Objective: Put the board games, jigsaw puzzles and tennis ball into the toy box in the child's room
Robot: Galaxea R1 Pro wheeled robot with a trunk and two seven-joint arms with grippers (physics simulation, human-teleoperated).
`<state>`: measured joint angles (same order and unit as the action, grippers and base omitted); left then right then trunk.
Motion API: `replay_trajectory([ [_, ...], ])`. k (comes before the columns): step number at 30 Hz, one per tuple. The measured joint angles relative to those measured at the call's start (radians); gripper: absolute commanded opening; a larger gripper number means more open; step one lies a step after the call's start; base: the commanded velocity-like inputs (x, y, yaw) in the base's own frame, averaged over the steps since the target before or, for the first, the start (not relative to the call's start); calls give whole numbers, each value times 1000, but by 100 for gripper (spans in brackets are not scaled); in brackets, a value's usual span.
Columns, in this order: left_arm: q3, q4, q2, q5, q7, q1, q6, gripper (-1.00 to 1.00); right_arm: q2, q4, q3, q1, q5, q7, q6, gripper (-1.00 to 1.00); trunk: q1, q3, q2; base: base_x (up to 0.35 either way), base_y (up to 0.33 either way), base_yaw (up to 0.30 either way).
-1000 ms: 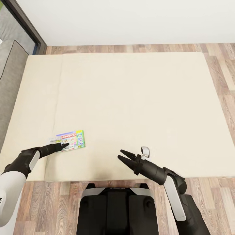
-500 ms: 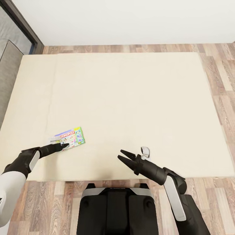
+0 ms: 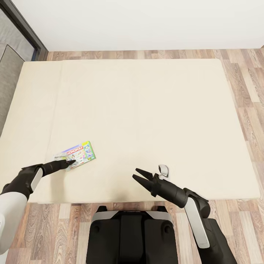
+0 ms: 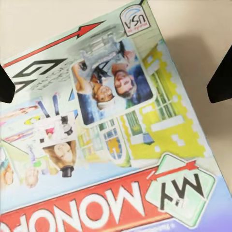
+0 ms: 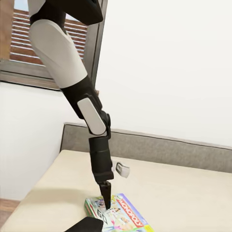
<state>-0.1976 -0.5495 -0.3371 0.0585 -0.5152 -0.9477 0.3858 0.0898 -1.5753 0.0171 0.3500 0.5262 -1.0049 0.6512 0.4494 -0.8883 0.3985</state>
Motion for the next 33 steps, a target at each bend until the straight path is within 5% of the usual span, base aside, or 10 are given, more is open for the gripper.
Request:
replay_trajectory([
  [9,-1,-20,4,0,24,-25,59,100,-1,0,0,0,0,2,0,100,0,0,0,0,0,0],
  [21,-1,-20,11,3,107,-44,62,100,-3,0,0,0,-1,1,0,100,0,0,0,0,0,0],
  [33,-1,-19,11,3,123,-46,58,100,-3,0,0,0,-1,1,0,100,0,0,0,0,0,0],
])
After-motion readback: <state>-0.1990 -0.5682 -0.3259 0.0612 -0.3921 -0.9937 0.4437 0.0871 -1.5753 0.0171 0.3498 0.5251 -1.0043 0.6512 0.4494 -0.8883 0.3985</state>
